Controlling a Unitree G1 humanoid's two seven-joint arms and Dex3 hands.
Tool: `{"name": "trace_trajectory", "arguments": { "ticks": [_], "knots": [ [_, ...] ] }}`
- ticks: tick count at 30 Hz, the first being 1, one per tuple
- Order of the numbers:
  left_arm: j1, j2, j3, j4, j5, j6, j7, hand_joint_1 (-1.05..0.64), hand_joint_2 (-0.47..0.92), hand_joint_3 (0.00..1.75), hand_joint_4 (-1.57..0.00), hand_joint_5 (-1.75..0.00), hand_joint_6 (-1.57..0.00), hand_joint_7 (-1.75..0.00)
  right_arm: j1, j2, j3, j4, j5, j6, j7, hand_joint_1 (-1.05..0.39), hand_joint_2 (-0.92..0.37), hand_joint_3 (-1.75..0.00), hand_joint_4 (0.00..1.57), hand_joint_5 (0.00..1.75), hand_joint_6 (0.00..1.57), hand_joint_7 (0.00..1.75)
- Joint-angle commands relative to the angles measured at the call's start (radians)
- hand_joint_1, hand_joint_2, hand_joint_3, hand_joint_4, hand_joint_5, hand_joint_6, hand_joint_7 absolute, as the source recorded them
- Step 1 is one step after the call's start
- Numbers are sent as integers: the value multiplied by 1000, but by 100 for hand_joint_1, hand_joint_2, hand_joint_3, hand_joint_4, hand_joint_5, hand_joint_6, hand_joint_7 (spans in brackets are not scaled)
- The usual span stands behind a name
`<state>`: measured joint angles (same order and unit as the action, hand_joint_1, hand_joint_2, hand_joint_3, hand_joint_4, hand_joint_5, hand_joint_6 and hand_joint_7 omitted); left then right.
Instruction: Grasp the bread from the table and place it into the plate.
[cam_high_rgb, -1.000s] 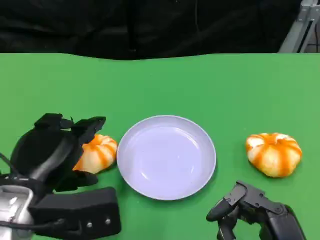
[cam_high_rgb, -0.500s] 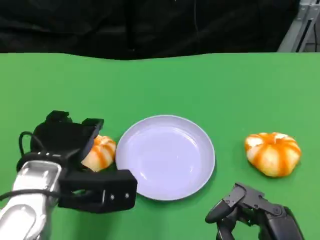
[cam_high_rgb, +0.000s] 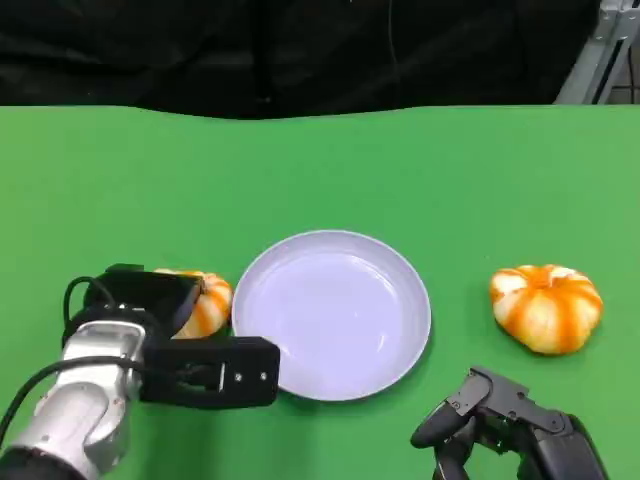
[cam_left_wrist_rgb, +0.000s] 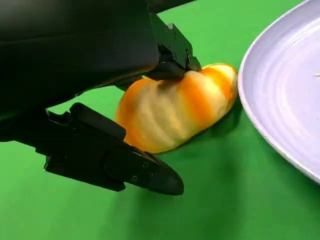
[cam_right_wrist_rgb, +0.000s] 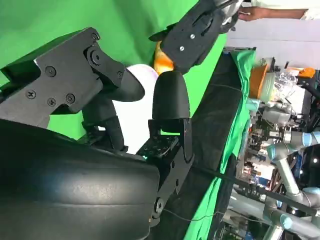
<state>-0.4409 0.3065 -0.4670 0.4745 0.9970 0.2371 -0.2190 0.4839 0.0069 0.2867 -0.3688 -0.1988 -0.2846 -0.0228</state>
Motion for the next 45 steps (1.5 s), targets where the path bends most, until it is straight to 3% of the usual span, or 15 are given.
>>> {"name": "trace_trajectory", "arguments": {
  "ticks": [1, 2, 3, 5, 9, 17, 18, 20, 23, 25, 27, 35, 38, 41, 45],
  "knots": [
    [4, 22, -1, 81, -72, -83, 66, -33, 92, 7, -57, -36, -69, -12, 10, -3, -7, -15, 14, 13, -3, -8, -50, -114, 66, 162, 69, 131],
    [10, 28, 8, 92, -93, -124, 119, -31, 92, 8, -64, -55, -78, -20, 11, -3, -6, -16, 13, 13, -3, -8, -50, -113, 66, 162, 69, 131],
    [13, 33, 14, 100, -109, -152, 158, -30, 92, 9, -65, -106, -81, -54, 12, -4, -6, -16, 12, 13, -3, -8, -50, -113, 66, 163, 69, 131],
    [22, 44, 32, 99, -139, -204, 242, -29, 92, 15, -70, -158, -64, -121, 12, -4, -5, -15, 10, 9, -5, -8, -50, -113, 66, 163, 68, 131],
    [17, 67, 34, 76, -131, -208, 327, -25, 92, 24, -75, -174, -52, -165, 9, -3, -5, -12, 13, 4, -5, -8, -51, -113, 66, 163, 69, 131],
    [28, 91, 60, -31, -70, -132, 512, -25, 85, 18, -88, -175, -58, -157, 8, -5, -6, -11, 17, 5, -2, -9, -51, -113, 66, 164, 69, 132],
    [31, 90, 61, -39, -65, -127, 536, -26, 85, 15, -91, -175, -67, -132, 8, -5, -6, -11, 18, 6, -1, -9, -51, -113, 66, 163, 69, 132],
    [38, 82, 62, -58, -58, -127, 591, -27, 85, 13, -92, -175, -73, -116, 9, -5, -7, -11, 18, 5, -1, -8, -50, -113, 67, 163, 69, 132],
    [48, 74, 58, -99, -64, -181, 669, -23, 82, 31, -90, -175, -66, -165, 9, -5, -7, -13, 14, 5, -3, -9, -50, -113, 68, 164, 69, 131],
    [48, 77, 48, -117, -69, -226, 686, -22, 58, 78, -91, -175, -68, -173, 8, -5, -6, -11, 15, 4, -3, -10, -50, -112, 68, 163, 69, 131],
    [50, 71, 45, -138, -82, -255, 667, -26, 54, 96, -91, -175, -68, -174, 7, -6, -6, -10, 19, 2, 0, -10, -51, -112, 68, 162, 69, 131],
    [19, -16, -6, -154, -93, -289, 609, -26, 55, 82, -92, -175, -71, -162, 8, -7, -8, -9, 21, 2, 0, -9, -50, -112, 68, 163, 69, 131],
    [5, -54, -22, -148, -96, -282, 572, -25, 63, 59, -91, -175, -77, -152, 10, -7, -8, -8, 22, -2, -1, -9, -50, -113, 67, 163, 69, 131],
    [-4, -76, -32, -135, -94, -284, 554, -22, 50, 85, -92, -175, -74, -163, 10, -6, -7, -7, 23, -3, -1, -9, -50, -113, 67, 162, 69, 131],
    [-26, -102, -47, -96, -114, -308, 519, -21, 45, 94, -90, -175, -73, -165, 10, -7, -7, -6, 23, -1, -2, -10, -50, -113, 68, 162, 69, 131]
  ]
}}
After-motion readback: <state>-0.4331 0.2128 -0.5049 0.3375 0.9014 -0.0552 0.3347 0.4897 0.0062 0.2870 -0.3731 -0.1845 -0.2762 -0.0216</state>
